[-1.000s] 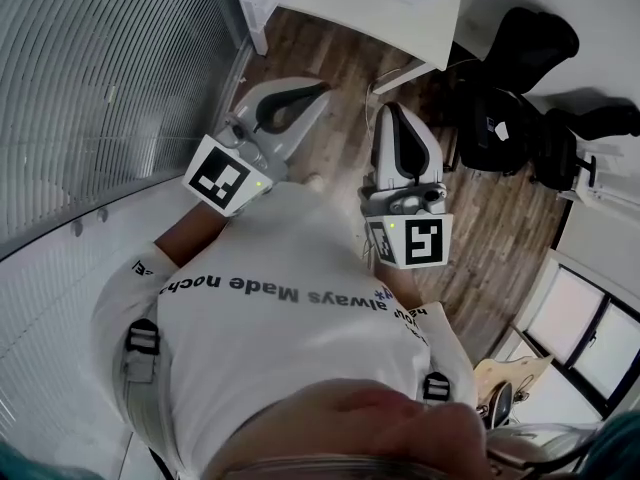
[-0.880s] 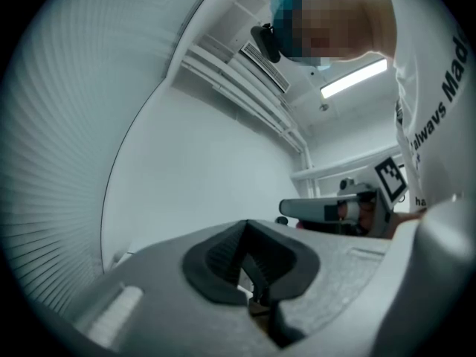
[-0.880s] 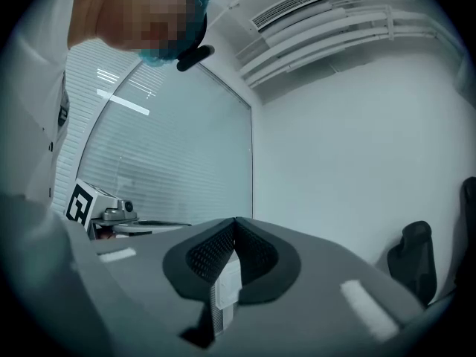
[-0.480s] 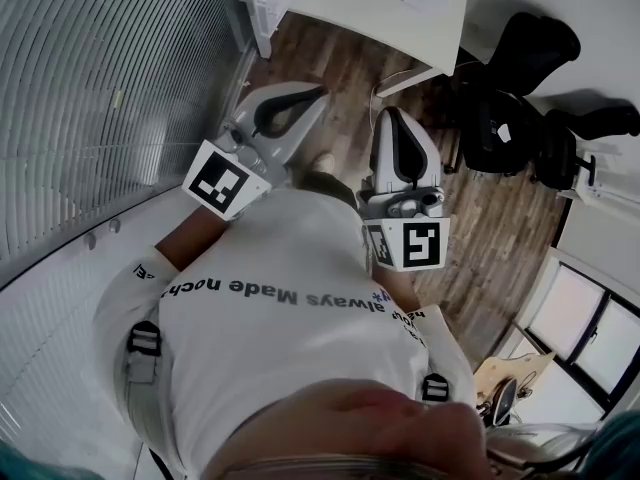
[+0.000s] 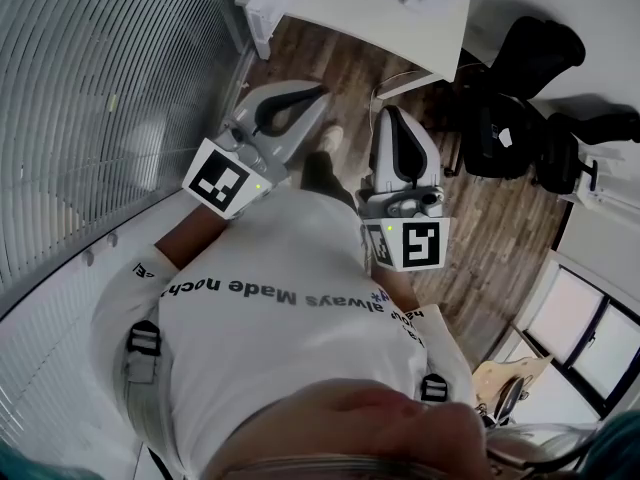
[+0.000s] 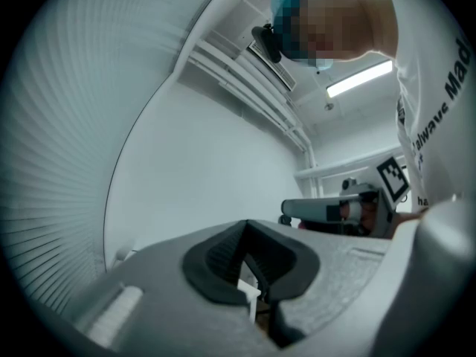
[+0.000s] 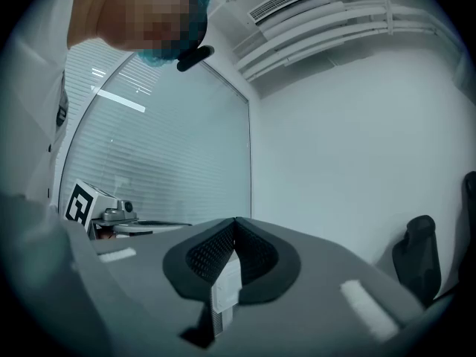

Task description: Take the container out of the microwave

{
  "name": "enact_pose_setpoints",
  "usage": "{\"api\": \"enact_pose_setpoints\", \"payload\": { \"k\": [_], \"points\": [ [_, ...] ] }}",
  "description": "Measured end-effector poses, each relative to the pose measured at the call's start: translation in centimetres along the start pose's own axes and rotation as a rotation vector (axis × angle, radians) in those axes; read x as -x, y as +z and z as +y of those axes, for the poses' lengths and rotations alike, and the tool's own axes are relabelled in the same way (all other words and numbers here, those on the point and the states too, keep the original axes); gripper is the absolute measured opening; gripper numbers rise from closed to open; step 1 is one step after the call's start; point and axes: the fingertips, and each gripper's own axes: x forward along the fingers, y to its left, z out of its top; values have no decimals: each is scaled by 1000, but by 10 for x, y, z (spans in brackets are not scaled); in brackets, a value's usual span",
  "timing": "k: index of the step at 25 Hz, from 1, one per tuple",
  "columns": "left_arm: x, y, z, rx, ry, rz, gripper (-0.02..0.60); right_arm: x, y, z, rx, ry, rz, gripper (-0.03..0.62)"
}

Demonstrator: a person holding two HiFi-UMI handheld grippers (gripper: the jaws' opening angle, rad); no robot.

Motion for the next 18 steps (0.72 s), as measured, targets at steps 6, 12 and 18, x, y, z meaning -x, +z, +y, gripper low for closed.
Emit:
{"api": "enact_pose_setpoints", "payload": {
  "k": [6,12,18],
  "points": [
    [-54,-11,18,5,3,24,3,-22,-7,-53,-11,-4,7,0],
    [-119,-10,38,1,4,43,3,-51,-2,-115,-20,0,10,0],
    [-186,-16,57,-15,10,41,3,-75,-5,-179,-18,9,12,0]
  ]
}}
